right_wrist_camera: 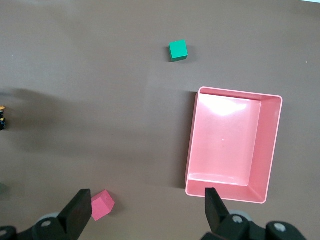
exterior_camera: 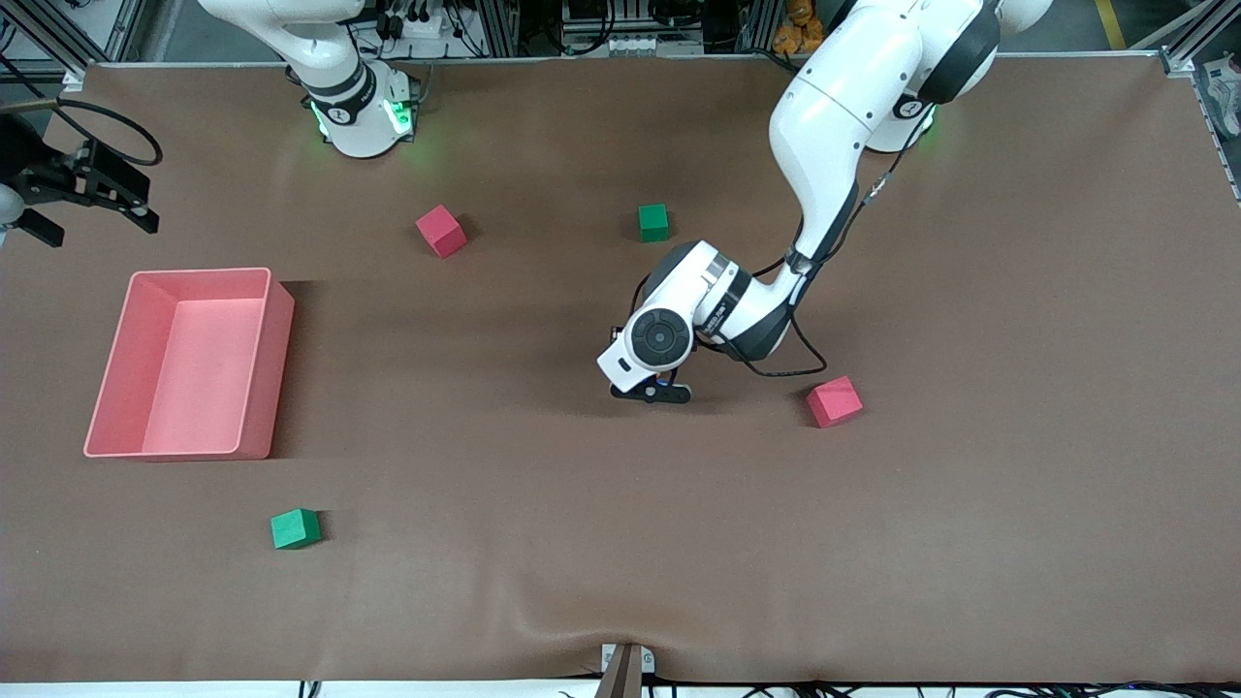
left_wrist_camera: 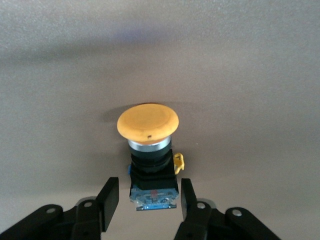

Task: Place and upright button with both arms
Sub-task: 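Lift the button with the left gripper and turn it cap up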

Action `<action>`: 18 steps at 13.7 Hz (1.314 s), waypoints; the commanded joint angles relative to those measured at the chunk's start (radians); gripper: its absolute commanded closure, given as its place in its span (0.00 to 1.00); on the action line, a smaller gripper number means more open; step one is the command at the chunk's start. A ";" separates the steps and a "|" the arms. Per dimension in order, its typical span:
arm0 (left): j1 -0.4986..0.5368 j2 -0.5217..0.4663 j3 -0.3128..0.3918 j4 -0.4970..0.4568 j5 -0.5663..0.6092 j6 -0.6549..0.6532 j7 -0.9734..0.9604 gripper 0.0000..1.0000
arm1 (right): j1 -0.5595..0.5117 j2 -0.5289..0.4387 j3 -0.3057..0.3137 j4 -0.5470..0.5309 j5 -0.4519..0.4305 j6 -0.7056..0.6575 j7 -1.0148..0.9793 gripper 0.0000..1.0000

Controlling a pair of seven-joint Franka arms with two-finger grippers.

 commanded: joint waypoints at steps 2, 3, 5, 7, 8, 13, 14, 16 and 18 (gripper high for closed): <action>-0.011 0.018 0.011 0.030 -0.016 0.000 -0.008 0.54 | -0.008 0.014 0.005 0.032 -0.022 -0.056 -0.011 0.00; -0.011 0.018 0.011 0.030 -0.016 0.000 -0.008 0.60 | -0.008 0.014 0.004 0.035 -0.022 -0.081 -0.011 0.00; -0.010 0.016 0.011 0.030 -0.015 0.000 -0.003 0.87 | -0.008 0.014 -0.004 0.036 -0.023 -0.095 -0.011 0.00; -0.016 0.004 0.011 0.030 -0.015 0.007 -0.004 1.00 | -0.008 0.014 -0.004 0.036 -0.025 -0.096 -0.009 0.00; -0.017 -0.011 0.009 0.030 -0.015 0.007 -0.014 1.00 | -0.008 0.014 -0.005 0.036 -0.025 -0.096 -0.009 0.00; -0.066 -0.074 0.006 0.025 -0.001 0.119 -0.260 1.00 | 0.000 0.012 -0.025 0.036 -0.031 -0.096 -0.011 0.00; -0.107 -0.074 0.025 0.025 0.019 0.166 -0.329 1.00 | 0.004 0.014 -0.031 0.036 -0.034 -0.098 -0.011 0.00; -0.171 -0.071 0.071 0.025 0.147 0.251 -0.479 1.00 | 0.009 0.012 -0.036 0.036 -0.034 -0.098 -0.011 0.00; -0.185 -0.068 0.077 0.022 0.235 0.320 -0.614 1.00 | 0.009 0.012 -0.038 0.036 -0.034 -0.098 -0.012 0.00</action>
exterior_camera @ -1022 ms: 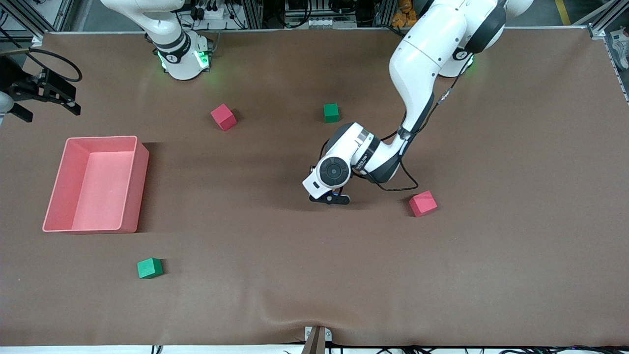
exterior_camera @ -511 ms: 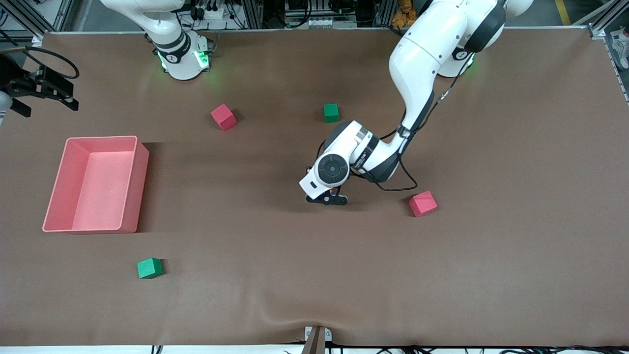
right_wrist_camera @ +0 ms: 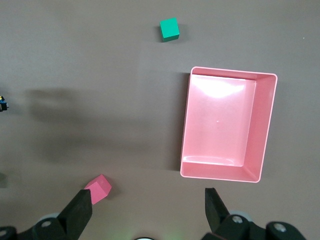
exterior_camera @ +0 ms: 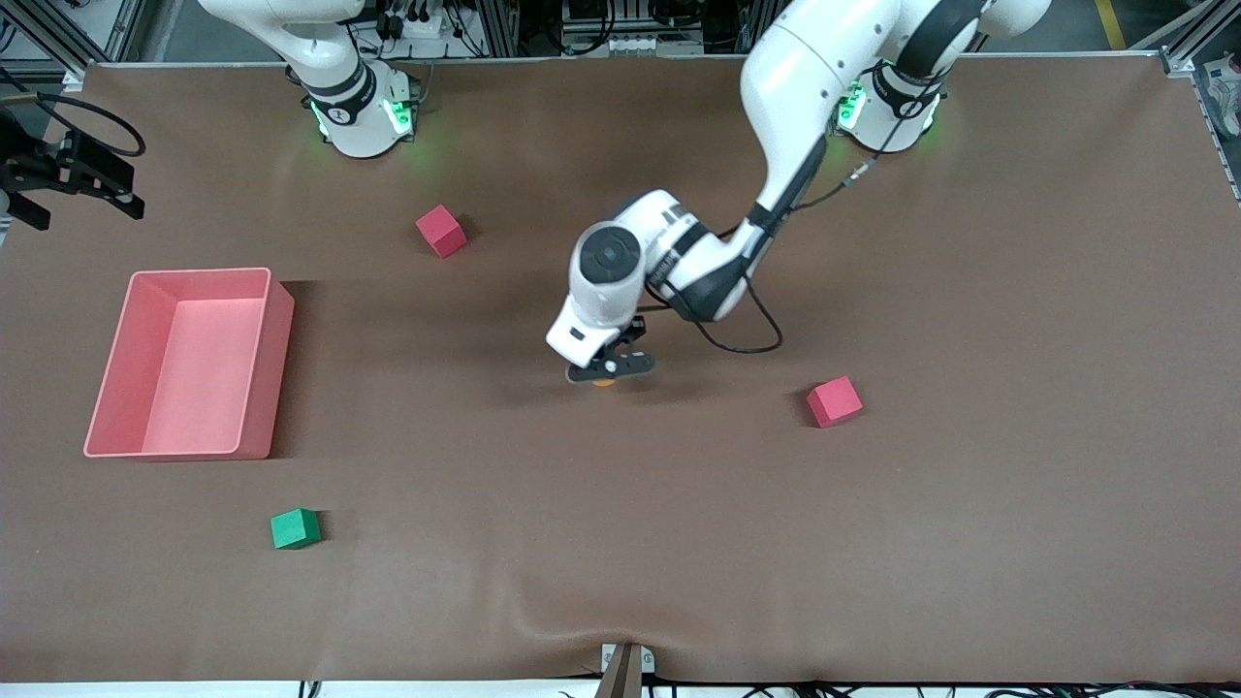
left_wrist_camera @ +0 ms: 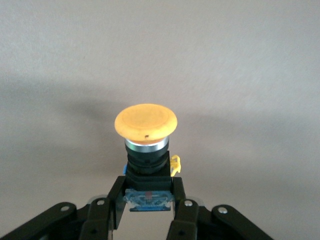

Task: Place and upright button with both arms
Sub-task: 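Lift the button with the left gripper and turn it cap up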

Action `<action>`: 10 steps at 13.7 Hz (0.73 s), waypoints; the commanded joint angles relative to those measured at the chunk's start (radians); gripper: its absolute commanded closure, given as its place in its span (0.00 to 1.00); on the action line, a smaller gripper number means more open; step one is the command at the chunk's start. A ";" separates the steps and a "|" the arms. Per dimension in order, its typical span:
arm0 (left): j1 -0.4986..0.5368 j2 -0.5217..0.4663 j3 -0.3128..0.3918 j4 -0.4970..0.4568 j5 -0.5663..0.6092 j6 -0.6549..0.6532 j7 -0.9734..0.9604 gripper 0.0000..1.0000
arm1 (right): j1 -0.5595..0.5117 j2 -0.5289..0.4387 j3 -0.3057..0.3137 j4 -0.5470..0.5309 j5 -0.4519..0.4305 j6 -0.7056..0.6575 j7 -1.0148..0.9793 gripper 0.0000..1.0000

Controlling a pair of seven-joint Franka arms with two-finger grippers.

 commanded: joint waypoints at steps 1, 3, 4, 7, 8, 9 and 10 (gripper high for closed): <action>-0.027 -0.007 0.024 -0.017 0.121 0.090 -0.183 1.00 | 0.009 0.010 -0.006 0.026 -0.019 -0.020 -0.010 0.00; -0.068 -0.001 0.042 -0.018 0.306 0.115 -0.339 1.00 | 0.007 0.008 -0.006 0.026 -0.016 -0.035 -0.014 0.00; -0.085 0.008 0.044 -0.020 0.442 0.115 -0.414 1.00 | 0.006 0.008 -0.006 0.026 -0.016 -0.049 -0.019 0.00; -0.105 0.039 0.042 -0.024 0.692 0.136 -0.635 1.00 | 0.006 0.008 -0.004 0.026 -0.016 -0.049 -0.014 0.00; -0.119 0.045 0.041 -0.026 0.744 0.136 -0.668 1.00 | 0.006 0.010 -0.004 0.026 -0.017 -0.049 -0.014 0.00; -0.131 0.059 0.042 -0.026 0.779 0.136 -0.694 1.00 | 0.006 0.010 -0.004 0.026 -0.017 -0.049 -0.017 0.00; -0.134 0.065 0.044 -0.026 0.822 0.136 -0.716 1.00 | 0.006 0.010 -0.004 0.026 -0.017 -0.049 -0.017 0.00</action>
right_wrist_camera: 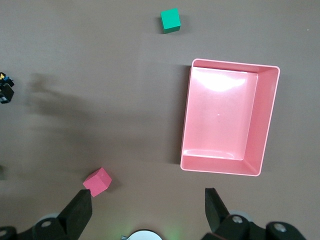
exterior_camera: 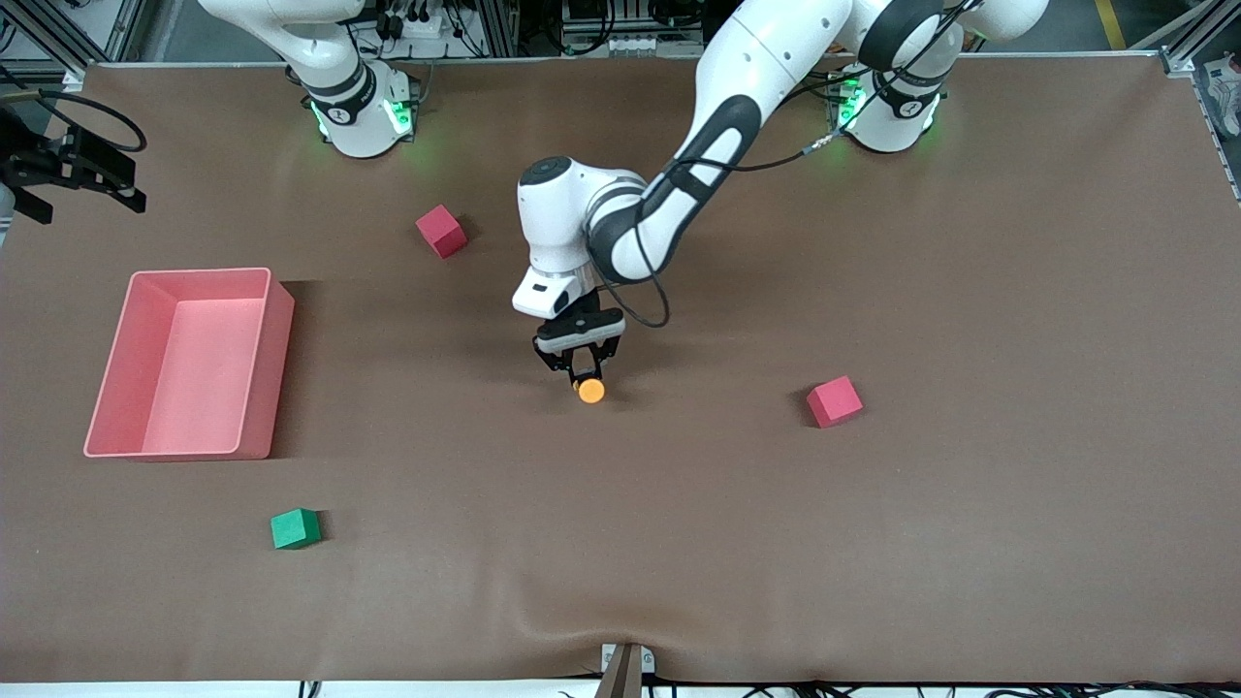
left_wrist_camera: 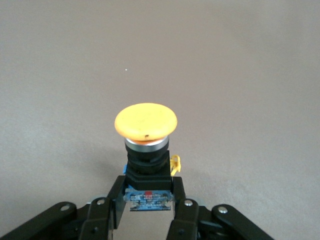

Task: Place and upright button with both arms
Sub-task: 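Lift the button with the left gripper and turn it cap up, then lower the button upright onto the table and open the left gripper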

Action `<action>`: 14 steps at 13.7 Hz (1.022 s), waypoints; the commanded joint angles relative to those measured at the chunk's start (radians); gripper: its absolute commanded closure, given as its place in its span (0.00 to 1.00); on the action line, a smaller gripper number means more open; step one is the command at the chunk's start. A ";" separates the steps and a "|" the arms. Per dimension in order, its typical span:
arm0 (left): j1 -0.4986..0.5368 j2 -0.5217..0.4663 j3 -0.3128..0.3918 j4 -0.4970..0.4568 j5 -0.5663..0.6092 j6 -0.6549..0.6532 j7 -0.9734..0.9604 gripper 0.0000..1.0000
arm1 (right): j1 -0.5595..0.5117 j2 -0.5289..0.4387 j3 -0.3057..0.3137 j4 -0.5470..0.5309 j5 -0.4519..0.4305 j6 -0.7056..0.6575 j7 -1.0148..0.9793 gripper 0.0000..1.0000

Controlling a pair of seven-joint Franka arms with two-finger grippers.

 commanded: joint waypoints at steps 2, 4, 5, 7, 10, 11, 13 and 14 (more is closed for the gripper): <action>-0.023 0.026 0.023 0.004 0.253 0.020 -0.077 1.00 | 0.006 0.008 -0.003 0.024 -0.015 -0.018 -0.012 0.00; -0.029 0.032 0.021 0.004 0.390 0.036 -0.126 1.00 | 0.006 0.008 -0.003 0.024 -0.015 -0.019 -0.013 0.00; -0.038 0.040 0.021 0.004 0.447 0.037 -0.131 1.00 | 0.006 0.008 -0.003 0.024 -0.015 -0.019 -0.013 0.00; -0.048 0.058 0.023 0.005 0.533 0.037 -0.171 1.00 | 0.006 0.008 -0.003 0.024 -0.015 -0.019 -0.013 0.00; -0.049 0.079 0.021 0.007 0.659 0.039 -0.211 1.00 | 0.004 0.008 -0.005 0.024 -0.015 -0.021 -0.009 0.00; -0.049 0.084 0.021 0.007 0.691 0.039 -0.223 1.00 | 0.003 0.010 -0.005 0.024 -0.015 -0.021 -0.009 0.00; -0.063 0.113 0.021 0.010 0.731 0.039 -0.260 1.00 | 0.001 0.010 -0.005 0.024 -0.015 -0.021 -0.006 0.00; -0.071 0.129 0.021 0.010 0.734 0.039 -0.277 1.00 | 0.001 0.010 -0.005 0.024 -0.015 -0.021 -0.005 0.00</action>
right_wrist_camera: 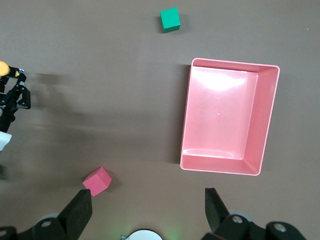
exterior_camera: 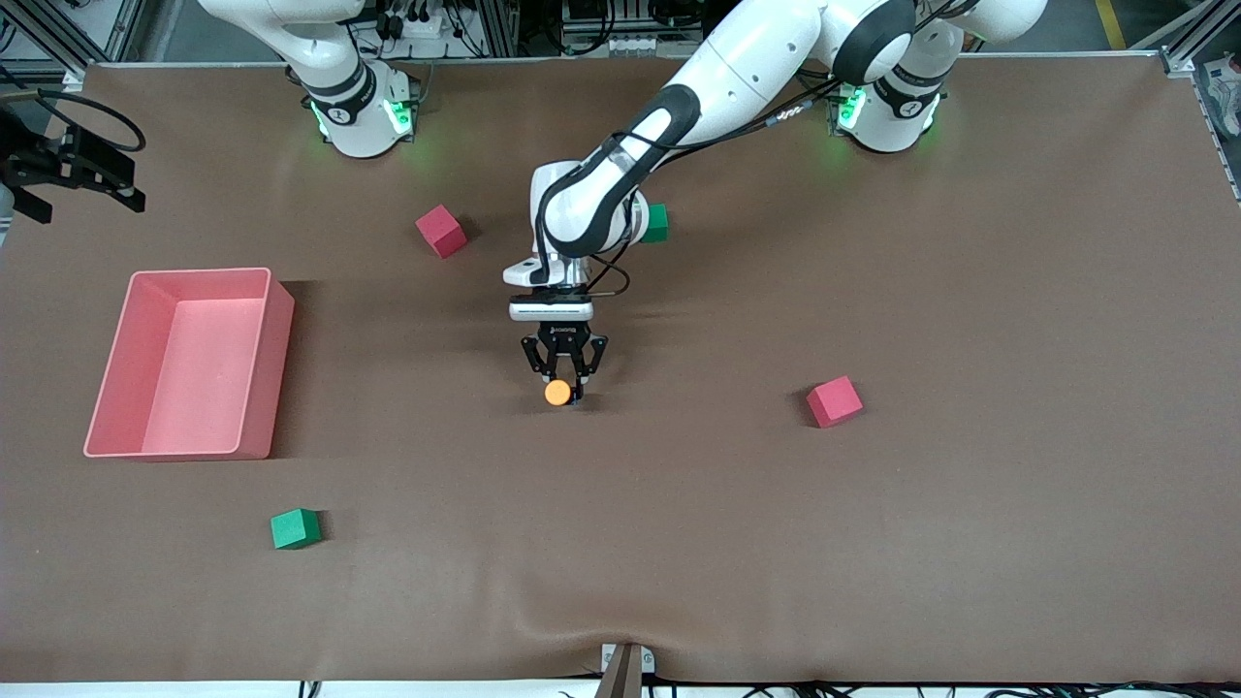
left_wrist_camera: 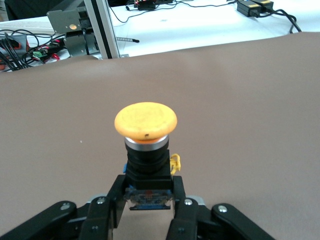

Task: Place and upright button with both arms
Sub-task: 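Lower the button upright onto the table and open the left gripper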

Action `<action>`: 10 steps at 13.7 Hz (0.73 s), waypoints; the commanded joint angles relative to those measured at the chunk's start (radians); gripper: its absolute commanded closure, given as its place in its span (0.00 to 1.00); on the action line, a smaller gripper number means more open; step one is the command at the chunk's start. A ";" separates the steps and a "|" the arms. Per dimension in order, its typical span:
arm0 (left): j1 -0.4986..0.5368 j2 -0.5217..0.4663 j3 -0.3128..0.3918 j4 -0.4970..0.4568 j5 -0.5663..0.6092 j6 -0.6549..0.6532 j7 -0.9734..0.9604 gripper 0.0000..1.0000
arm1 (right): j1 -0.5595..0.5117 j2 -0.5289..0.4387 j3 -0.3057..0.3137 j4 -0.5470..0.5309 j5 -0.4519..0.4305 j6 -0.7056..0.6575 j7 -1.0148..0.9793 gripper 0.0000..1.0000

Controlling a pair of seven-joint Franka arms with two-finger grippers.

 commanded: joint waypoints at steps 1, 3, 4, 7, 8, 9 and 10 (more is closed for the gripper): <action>-0.031 0.041 0.019 0.012 0.041 0.012 -0.069 1.00 | 0.001 0.010 -0.002 0.024 -0.015 -0.018 -0.004 0.00; -0.045 0.064 0.023 0.012 0.044 0.012 -0.090 1.00 | -0.001 0.010 -0.002 0.024 -0.015 -0.018 -0.003 0.00; -0.047 0.073 0.030 0.012 0.070 0.011 -0.093 1.00 | -0.002 0.010 -0.002 0.024 -0.014 -0.018 -0.003 0.00; -0.047 0.076 0.027 0.012 0.101 0.011 -0.121 1.00 | -0.004 0.010 -0.002 0.022 -0.014 -0.018 -0.003 0.00; -0.047 0.075 0.024 0.011 0.097 0.011 -0.138 1.00 | -0.004 0.010 -0.002 0.022 -0.014 -0.018 -0.003 0.00; -0.047 0.074 0.024 0.009 0.097 0.011 -0.161 0.83 | -0.004 0.010 -0.002 0.022 -0.014 -0.018 -0.003 0.00; -0.047 0.076 0.024 0.006 0.096 0.012 -0.165 0.28 | -0.004 0.010 -0.002 0.022 -0.014 -0.018 -0.003 0.00</action>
